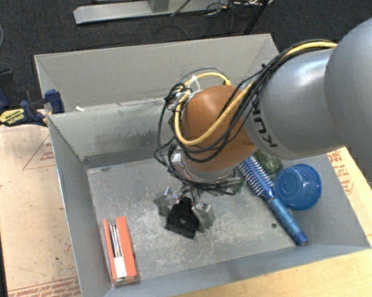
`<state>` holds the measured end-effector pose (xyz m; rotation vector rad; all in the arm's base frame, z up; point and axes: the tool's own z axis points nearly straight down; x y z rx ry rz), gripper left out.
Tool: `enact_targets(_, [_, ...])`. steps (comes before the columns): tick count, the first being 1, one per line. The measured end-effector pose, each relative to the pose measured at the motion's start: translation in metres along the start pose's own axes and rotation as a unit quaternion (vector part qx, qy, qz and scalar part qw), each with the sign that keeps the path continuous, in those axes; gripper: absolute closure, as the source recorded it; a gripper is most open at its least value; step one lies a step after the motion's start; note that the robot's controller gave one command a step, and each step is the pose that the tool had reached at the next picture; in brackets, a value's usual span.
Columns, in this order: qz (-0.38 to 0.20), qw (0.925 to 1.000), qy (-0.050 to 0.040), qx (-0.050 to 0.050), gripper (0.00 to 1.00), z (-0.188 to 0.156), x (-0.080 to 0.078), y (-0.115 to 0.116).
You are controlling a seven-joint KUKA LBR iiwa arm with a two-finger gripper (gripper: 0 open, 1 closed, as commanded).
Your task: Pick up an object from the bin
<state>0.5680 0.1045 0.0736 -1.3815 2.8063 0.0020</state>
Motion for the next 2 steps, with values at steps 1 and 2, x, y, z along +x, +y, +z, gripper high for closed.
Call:
enact_targets(1, [0.0,1.0,0.0,0.0,1.0,0.0,0.0,0.0])
enact_targets(2, [0.0,1.0,-0.0001,0.0,1.0,0.0,0.0,0.0])
